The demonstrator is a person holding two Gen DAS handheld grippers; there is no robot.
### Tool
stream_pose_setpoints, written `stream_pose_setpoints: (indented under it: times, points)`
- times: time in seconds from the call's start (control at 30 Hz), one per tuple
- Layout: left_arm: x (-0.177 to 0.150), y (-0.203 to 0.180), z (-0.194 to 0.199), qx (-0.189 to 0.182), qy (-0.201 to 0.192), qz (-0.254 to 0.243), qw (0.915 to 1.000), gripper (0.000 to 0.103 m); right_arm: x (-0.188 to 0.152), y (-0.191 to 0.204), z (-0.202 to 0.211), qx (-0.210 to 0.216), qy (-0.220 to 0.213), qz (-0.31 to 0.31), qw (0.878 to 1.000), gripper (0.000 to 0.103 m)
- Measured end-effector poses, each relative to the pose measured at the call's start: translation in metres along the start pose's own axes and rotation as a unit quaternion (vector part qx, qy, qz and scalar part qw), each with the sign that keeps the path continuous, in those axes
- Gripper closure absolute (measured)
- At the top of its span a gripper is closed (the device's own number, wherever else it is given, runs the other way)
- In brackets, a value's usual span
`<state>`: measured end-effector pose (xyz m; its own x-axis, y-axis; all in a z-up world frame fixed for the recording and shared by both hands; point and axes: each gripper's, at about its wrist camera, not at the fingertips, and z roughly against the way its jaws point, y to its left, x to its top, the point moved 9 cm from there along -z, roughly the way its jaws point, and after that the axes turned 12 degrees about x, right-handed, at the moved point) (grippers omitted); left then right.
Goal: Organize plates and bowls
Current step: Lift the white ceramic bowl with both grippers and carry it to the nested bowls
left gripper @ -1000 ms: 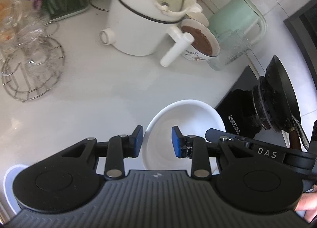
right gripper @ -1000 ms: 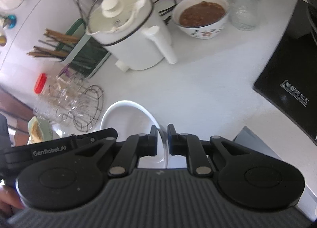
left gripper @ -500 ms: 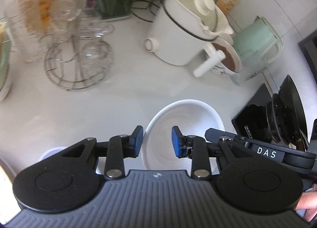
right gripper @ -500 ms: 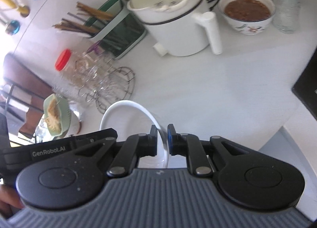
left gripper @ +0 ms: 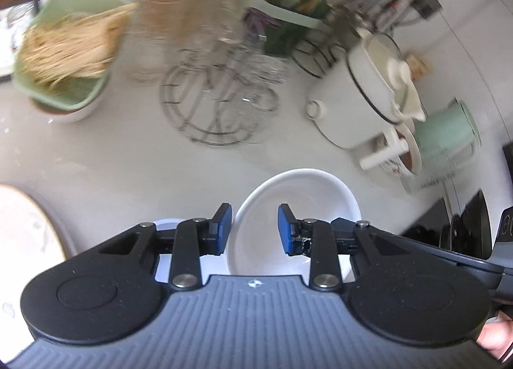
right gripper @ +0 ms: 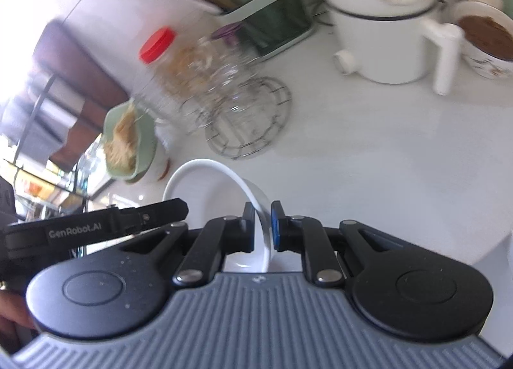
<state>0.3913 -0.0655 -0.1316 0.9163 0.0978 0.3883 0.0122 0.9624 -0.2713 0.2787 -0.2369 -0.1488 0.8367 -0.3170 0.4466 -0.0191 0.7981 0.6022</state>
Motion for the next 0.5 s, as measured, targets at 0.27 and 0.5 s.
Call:
stream_pose_setpoints:
  times: [0.27,0.5]
  points:
    - [-0.012,0.051,0.001,0.027,0.0,0.059,0.9979,0.068,-0.011,0.032,-0.037,0.005,0.045,0.051,0.998,0.089]
    - [-0.027,0.076,-0.007,0.06,0.005,0.058,0.9965,0.068,-0.029,0.048,-0.069,0.007,0.089,0.081,0.993,0.088]
